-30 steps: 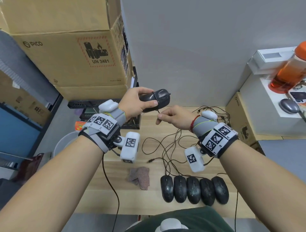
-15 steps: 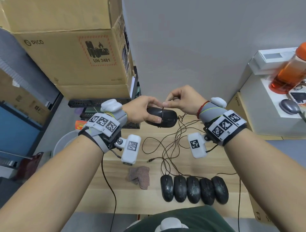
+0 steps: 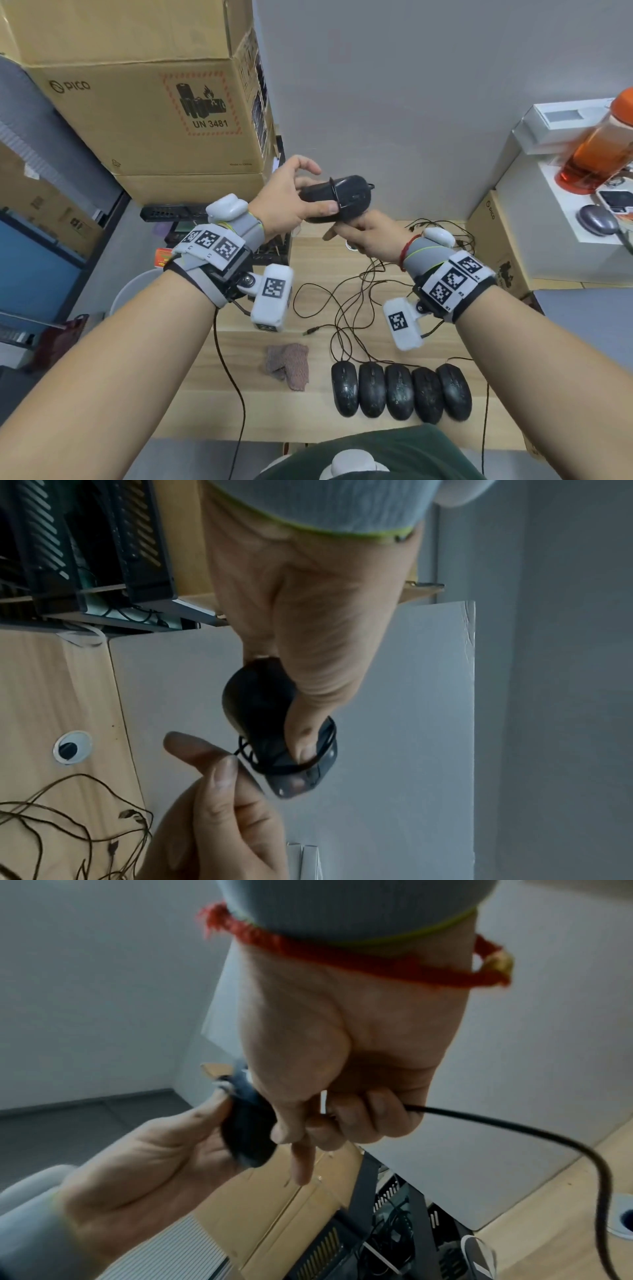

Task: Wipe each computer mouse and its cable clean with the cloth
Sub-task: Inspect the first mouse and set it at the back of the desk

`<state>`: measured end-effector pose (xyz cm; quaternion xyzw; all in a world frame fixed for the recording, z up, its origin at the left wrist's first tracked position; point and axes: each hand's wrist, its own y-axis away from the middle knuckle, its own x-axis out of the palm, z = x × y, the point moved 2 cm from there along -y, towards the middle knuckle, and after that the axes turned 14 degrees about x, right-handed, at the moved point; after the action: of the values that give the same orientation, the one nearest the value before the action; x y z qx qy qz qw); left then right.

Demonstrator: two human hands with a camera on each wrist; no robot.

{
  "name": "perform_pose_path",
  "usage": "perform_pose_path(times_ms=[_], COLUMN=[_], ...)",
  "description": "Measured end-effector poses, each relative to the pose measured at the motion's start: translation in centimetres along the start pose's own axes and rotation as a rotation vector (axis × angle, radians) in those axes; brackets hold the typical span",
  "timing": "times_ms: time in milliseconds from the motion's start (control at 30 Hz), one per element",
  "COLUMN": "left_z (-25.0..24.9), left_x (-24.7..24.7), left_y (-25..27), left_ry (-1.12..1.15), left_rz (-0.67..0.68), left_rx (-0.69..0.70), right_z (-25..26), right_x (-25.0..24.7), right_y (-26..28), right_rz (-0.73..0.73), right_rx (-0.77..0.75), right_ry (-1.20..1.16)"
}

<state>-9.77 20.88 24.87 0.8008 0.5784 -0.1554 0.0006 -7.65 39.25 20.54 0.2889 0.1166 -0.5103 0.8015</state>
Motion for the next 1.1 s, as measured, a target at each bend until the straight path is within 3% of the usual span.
perform_pose_path(times_ms=[133, 300, 467, 633, 733, 867, 1000, 1100], left_z=[1.3, 2.3, 1.8, -0.1, -1.2, -2.2, -1.4, -0.1], left_x=[-0.8, -1.0, 0.2, 1.0, 1.1, 0.6, 0.0, -0.6], left_y=[-0.3, 0.0, 0.9, 1.2, 1.2, 0.9, 0.5, 0.0], left_ry=[-0.185, -0.436, -0.381, -0.173, -0.066, 0.035, 0.002, -0.099], left_rz=[-0.102, 0.035, 0.241, 0.302, 0.254, 0.133, -0.048, -0.155], left_rx=[-0.018, -0.072, -0.046, 0.002, 0.020, 0.029, 0.031, 0.004], right_z=[1.6, 3.8, 4.3, 2.6, 1.1, -0.1, 0.1, 0.7], right_x=[-0.1, -1.7, -4.2, -5.0, -5.0, -3.8, -1.6, -0.3], right_y=[0.8, 1.6, 0.8, -0.7, -1.0, -0.7, 0.0, 0.3], right_rz=[-0.012, -0.063, -0.230, -0.267, -0.256, -0.233, -0.168, -0.107], right_rx=[0.005, -0.055, -0.103, -0.034, 0.017, 0.073, 0.048, 0.035], right_ry=[0.249, 0.204, 0.094, -0.003, -0.035, 0.097, 0.050, 0.144])
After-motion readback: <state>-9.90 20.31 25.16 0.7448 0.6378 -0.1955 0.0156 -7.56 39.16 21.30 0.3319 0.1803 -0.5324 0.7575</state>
